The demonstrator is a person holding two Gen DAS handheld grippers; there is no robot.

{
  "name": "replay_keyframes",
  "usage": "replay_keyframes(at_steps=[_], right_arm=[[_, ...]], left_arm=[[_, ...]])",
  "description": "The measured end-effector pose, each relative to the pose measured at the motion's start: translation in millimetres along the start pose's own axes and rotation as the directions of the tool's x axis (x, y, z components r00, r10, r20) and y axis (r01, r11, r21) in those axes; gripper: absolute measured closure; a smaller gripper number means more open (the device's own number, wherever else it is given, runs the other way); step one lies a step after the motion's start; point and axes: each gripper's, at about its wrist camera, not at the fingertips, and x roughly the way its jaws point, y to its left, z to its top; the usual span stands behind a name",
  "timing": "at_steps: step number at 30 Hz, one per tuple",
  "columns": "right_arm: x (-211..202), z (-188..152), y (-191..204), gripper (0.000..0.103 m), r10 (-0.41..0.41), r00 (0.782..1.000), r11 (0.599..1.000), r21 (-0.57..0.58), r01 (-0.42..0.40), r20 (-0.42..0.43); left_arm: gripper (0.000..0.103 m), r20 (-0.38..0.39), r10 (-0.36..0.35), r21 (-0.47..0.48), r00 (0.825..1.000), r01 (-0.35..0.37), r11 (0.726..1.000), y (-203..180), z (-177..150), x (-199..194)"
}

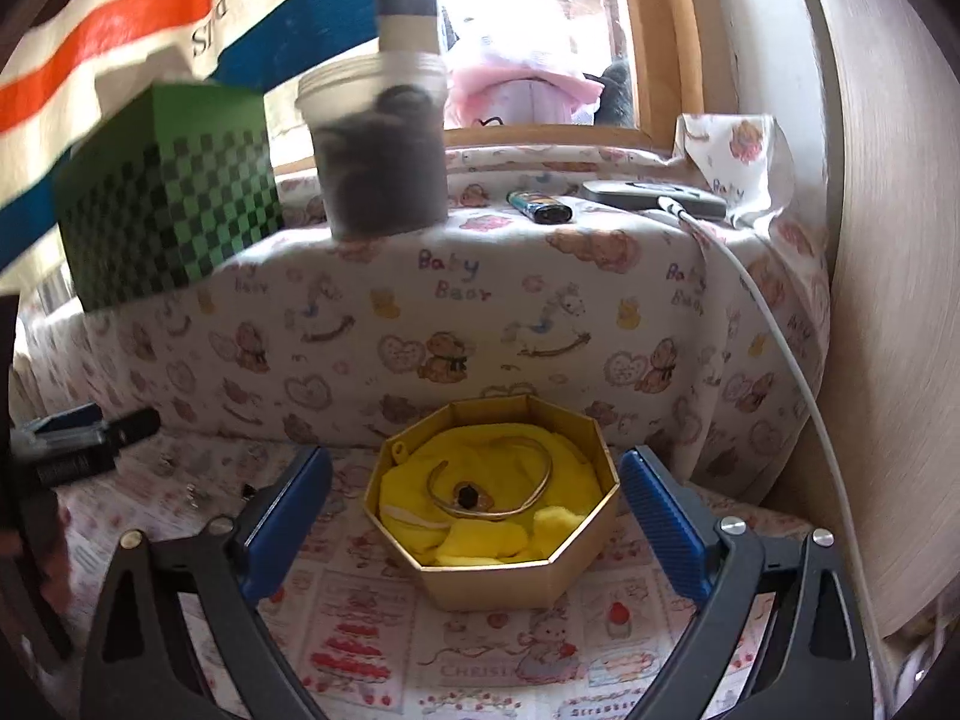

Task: Organize jewelry
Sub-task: 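Grasp a small silver charm earring with the left tool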

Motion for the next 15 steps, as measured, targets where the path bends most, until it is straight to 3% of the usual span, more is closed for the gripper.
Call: replay_keyframes(at_steps=[2, 4, 6, 10, 13, 15], right_arm=[[2, -1, 1, 0.006, -0.006, 1.000, 1.000, 0.003, 0.006, -0.011], [2, 0, 0, 0.006, -0.011, 1.000, 1.000, 0.008, 0.011, -0.012], [2, 0, -1, 0.006, -0.019, 1.000, 1.000, 0.012, 0.019, -0.011], [3, -1, -2, 0.006, -0.021, 1.000, 1.000, 0.016, 0.021, -0.020], [2, -1, -2, 0.006, -0.021, 1.000, 1.000, 0.016, 0.021, -0.024], [2, -2, -3, 0.006, -0.024, 0.999, 0.999, 0.020, 0.024, -0.024]], left_arm=[[0.029, -0.037, -0.014, -0.020, 0.999, 0.013, 1.000, 7, 2, 8], [0.039, -0.073, -0.009, -0.035, 0.997, 0.006, 0.999, 13, 2, 16], [0.041, -0.102, -0.017, -0.025, 0.995, 0.015, 1.000, 14, 1, 21], [0.043, -0.108, 0.042, 0.072, 0.993, -0.034, 0.997, -1, -3, 27], [0.057, -0.136, 0.038, 0.078, 0.990, -0.027, 0.997, -7, -7, 33], [0.068, -0.128, 0.095, 0.104, 0.987, -0.082, 0.991, -8, -9, 37]])
